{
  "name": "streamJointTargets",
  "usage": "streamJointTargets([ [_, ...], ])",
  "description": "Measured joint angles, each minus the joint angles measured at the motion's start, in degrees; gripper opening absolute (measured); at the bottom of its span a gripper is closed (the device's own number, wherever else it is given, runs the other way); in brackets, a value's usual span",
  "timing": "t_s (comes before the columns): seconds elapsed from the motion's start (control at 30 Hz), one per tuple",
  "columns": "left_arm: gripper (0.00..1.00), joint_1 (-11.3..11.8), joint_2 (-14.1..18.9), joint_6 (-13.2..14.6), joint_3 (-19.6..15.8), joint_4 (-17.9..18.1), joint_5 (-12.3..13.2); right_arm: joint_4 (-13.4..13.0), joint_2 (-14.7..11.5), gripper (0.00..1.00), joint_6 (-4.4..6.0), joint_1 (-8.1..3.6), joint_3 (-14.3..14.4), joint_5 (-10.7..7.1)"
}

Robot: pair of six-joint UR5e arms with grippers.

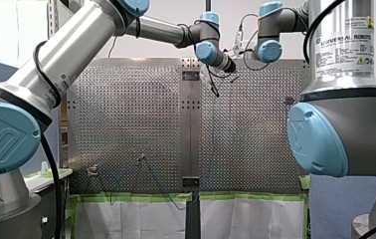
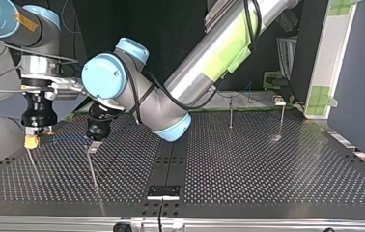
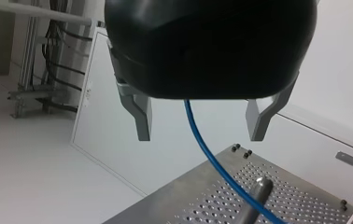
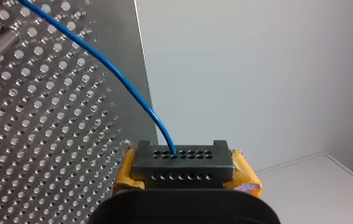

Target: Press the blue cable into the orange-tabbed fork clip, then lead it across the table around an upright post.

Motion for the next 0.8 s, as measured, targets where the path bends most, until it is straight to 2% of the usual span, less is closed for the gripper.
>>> streamJointTargets([
  [0.1,1.00,-0.1,0.0,0.5,0.0,0.0,-1.0,0.0,0.0,0.00,0.01,0.11,0.0,-0.02],
  [0.13,0.92,-0.1,0.0,0.6,0.0,-0.1,-1.4,0.0,0.0,0.00,-0.01,0.22,0.0,-0.05],
  [0.17,0.92,-0.1,0.0,0.7,0.0,-0.2,-1.8,0.0,0.0,0.00,-0.02,0.30,0.0,-0.07],
  [0.23,0.73,-0.2,0.0,0.9,-0.1,-0.5,-3.0,0.0,-0.1,0.00,-0.04,0.48,0.0,-0.14],
  [0.27,0.73,-0.2,0.0,1.0,-0.1,-0.6,-3.5,0.0,-0.1,0.00,-0.05,0.55,0.0,-0.16],
  [0.3,0.62,-0.2,0.0,1.2,-0.2,-0.7,-4.2,0.0,-0.2,0.00,-0.05,0.60,0.0,-0.18],
  [0.33,0.43,-0.2,0.0,1.3,-0.2,-0.7,-4.6,0.0,-0.2,0.00,-0.05,0.65,0.0,-0.19],
  [0.37,0.43,-0.2,0.0,1.4,-0.2,-0.7,-5.0,0.0,-0.2,0.00,-0.06,0.68,0.0,-0.19],
  [0.4,0.32,-0.2,0.0,1.6,-0.3,-0.8,-5.6,0.0,-0.2,0.00,-0.06,0.71,0.0,-0.20],
  [0.43,0.14,-0.2,0.0,1.7,-0.3,-0.8,-6.0,0.0,-0.2,0.00,-0.06,0.75,0.0,-0.20],
  [0.47,0.14,-0.2,0.0,1.9,-0.3,-0.8,-6.4,0.0,-0.2,0.00,-0.06,0.78,0.0,-0.20],
  [0.5,0.00,-0.2,0.0,2.1,-0.3,-0.8,-7.1,0.0,-0.2,0.00,-0.06,0.80,0.0,-0.21],
  [0.8,0.00,-0.2,0.0,5.5,-0.3,-2.0,-12.4,0.0,-0.2,0.00,-0.12,0.75,0.0,-0.17],
])
